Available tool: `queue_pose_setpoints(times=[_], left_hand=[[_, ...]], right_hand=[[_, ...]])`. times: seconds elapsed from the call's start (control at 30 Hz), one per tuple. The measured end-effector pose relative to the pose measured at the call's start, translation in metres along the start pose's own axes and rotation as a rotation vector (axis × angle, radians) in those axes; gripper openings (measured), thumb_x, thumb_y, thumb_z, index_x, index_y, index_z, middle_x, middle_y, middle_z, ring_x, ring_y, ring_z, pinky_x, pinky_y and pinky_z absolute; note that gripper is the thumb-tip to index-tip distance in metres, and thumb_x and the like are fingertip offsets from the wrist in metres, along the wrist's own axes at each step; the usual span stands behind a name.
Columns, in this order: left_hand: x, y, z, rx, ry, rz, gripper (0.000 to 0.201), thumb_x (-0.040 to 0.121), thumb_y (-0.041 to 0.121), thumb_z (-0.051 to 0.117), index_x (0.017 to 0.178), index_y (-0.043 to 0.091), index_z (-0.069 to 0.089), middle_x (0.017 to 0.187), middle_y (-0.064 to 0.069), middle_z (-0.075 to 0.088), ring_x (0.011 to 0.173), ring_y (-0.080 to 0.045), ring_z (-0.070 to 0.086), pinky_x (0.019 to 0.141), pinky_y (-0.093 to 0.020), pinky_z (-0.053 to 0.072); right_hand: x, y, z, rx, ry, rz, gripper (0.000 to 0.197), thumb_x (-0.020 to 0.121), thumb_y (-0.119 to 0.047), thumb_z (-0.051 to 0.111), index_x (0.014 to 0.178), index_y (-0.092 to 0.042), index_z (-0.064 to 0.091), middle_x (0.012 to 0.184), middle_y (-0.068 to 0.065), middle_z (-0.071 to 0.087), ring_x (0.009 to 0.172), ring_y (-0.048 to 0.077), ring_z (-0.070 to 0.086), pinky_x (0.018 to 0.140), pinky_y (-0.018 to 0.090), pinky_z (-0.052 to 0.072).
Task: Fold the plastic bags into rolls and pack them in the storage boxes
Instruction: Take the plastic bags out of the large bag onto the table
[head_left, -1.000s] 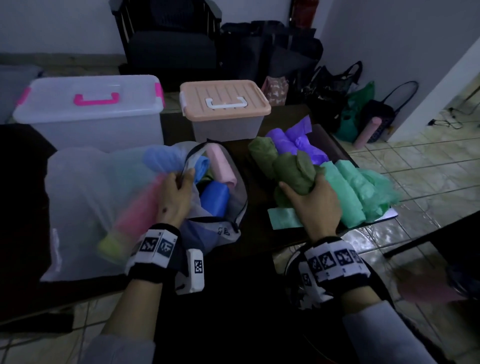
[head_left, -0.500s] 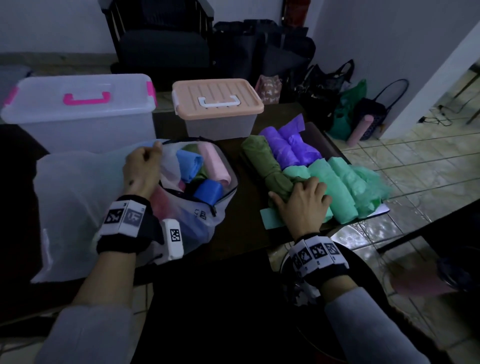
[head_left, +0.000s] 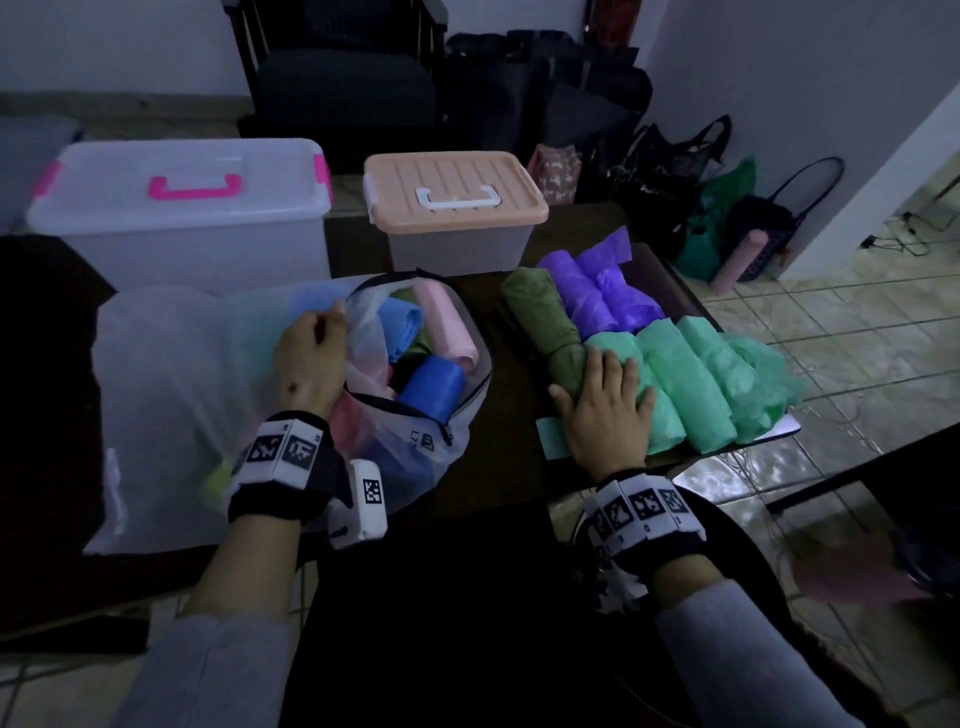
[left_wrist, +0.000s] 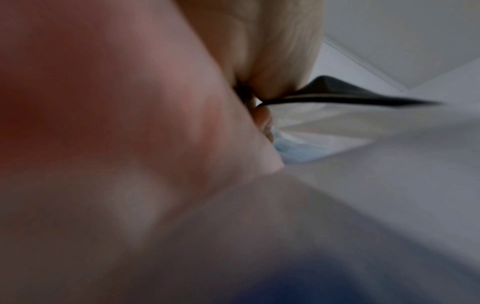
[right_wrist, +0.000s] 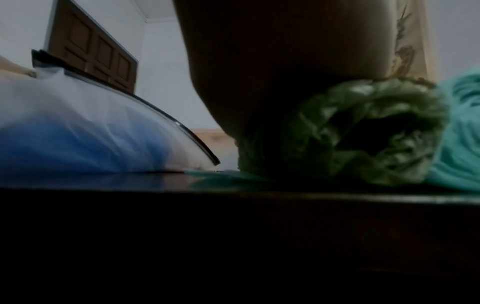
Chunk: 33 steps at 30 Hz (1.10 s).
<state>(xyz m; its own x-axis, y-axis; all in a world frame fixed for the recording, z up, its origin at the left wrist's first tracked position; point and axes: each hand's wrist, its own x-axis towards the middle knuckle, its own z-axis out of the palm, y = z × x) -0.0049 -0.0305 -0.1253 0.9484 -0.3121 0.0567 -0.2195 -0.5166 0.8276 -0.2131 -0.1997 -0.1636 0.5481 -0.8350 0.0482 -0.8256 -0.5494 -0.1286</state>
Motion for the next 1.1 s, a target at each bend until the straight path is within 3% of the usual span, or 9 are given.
queue_pose_setpoints(times=[0.2, 0.3, 0.37, 0.47, 0.57, 0.7, 0.93, 1.03, 1.1], left_hand=[[0.006, -0.005, -0.005, -0.066, 0.011, -0.049, 0.046, 0.099, 0.035, 0.038, 0.097, -0.005, 0.062, 0.104, -0.025, 0.062, 0.099, -0.037, 0.057, 0.082, -0.037, 0.042], [0.010, -0.008, -0.005, -0.091, 0.013, -0.068, 0.050, 0.100, 0.035, 0.037, 0.099, -0.009, 0.061, 0.106, -0.028, 0.062, 0.100, -0.038, 0.057, 0.082, -0.039, 0.042], [0.012, -0.010, -0.005, -0.104, 0.016, -0.091, 0.052, 0.100, 0.035, 0.036, 0.100, -0.011, 0.061, 0.108, -0.029, 0.061, 0.101, -0.039, 0.057, 0.084, -0.040, 0.043], [0.015, -0.013, -0.004, -0.172, 0.028, -0.144, 0.053, 0.100, 0.036, 0.035, 0.101, -0.010, 0.061, 0.108, -0.028, 0.062, 0.103, -0.040, 0.058, 0.089, -0.043, 0.045], [0.016, -0.016, -0.004, -0.271, 0.051, -0.228, 0.052, 0.100, 0.038, 0.034, 0.104, -0.007, 0.061, 0.113, -0.027, 0.061, 0.105, -0.038, 0.057, 0.093, -0.044, 0.046], [0.018, -0.019, -0.004, -0.373, 0.045, -0.326, 0.053, 0.098, 0.046, 0.033, 0.109, 0.004, 0.063, 0.117, -0.022, 0.062, 0.108, -0.036, 0.058, 0.097, -0.047, 0.046], [0.020, -0.024, -0.002, -0.411, 0.075, -0.334, 0.050, 0.099, 0.043, 0.035, 0.105, 0.003, 0.064, 0.115, -0.022, 0.063, 0.106, -0.035, 0.059, 0.096, -0.047, 0.046], [0.020, -0.025, -0.001, -0.415, 0.088, -0.348, 0.050, 0.099, 0.041, 0.034, 0.108, 0.002, 0.063, 0.118, -0.021, 0.061, 0.108, -0.034, 0.057, 0.096, -0.042, 0.046], [0.020, -0.026, 0.000, -0.428, 0.095, -0.352, 0.050, 0.100, 0.041, 0.034, 0.111, 0.001, 0.062, 0.119, -0.020, 0.061, 0.109, -0.033, 0.057, 0.096, -0.041, 0.046]], right_hand=[[0.003, -0.005, -0.025, 0.211, -0.014, 0.059, 0.064, 0.095, -0.054, 0.029, 0.148, -0.018, 0.022, 0.157, 0.011, 0.009, 0.145, 0.032, 0.000, 0.114, 0.054, 0.002], [0.007, -0.020, -0.043, 0.306, 0.281, -0.037, 0.051, 0.093, -0.042, 0.039, 0.133, -0.009, 0.044, 0.143, 0.018, 0.036, 0.134, 0.037, 0.028, 0.108, 0.046, 0.019], [0.013, -0.039, -0.058, 0.473, 0.330, -0.175, 0.044, 0.092, -0.033, 0.041, 0.118, -0.002, 0.056, 0.122, 0.020, 0.054, 0.115, 0.037, 0.046, 0.097, 0.038, 0.028], [0.021, -0.074, -0.074, 0.573, 0.194, -0.408, 0.024, 0.092, -0.022, 0.051, 0.102, -0.004, 0.064, 0.102, 0.013, 0.064, 0.098, 0.029, 0.057, 0.089, 0.036, 0.042], [0.029, -0.112, -0.074, 0.484, -0.144, -0.544, 0.037, 0.093, -0.025, 0.056, 0.126, -0.009, 0.055, 0.126, 0.008, 0.057, 0.115, 0.022, 0.053, 0.088, 0.017, 0.034], [0.045, -0.154, -0.053, 0.401, -0.384, -0.527, 0.054, 0.090, -0.036, 0.060, 0.131, -0.003, 0.046, 0.130, 0.015, 0.049, 0.118, 0.028, 0.048, 0.087, 0.027, 0.037], [0.056, -0.178, -0.056, 0.282, -0.405, -0.550, 0.056, 0.082, -0.043, 0.067, 0.120, -0.003, 0.059, 0.118, 0.013, 0.061, 0.104, 0.022, 0.055, 0.078, 0.025, 0.038], [0.057, -0.173, -0.057, 0.260, -0.350, -0.564, 0.056, 0.080, -0.040, 0.070, 0.118, -0.001, 0.059, 0.116, 0.014, 0.061, 0.107, 0.026, 0.056, 0.087, 0.028, 0.039], [0.053, -0.169, -0.056, 0.282, -0.297, -0.565, 0.050, 0.080, -0.033, 0.072, 0.114, 0.000, 0.059, 0.108, 0.012, 0.061, 0.108, 0.027, 0.054, 0.078, 0.024, 0.035]])
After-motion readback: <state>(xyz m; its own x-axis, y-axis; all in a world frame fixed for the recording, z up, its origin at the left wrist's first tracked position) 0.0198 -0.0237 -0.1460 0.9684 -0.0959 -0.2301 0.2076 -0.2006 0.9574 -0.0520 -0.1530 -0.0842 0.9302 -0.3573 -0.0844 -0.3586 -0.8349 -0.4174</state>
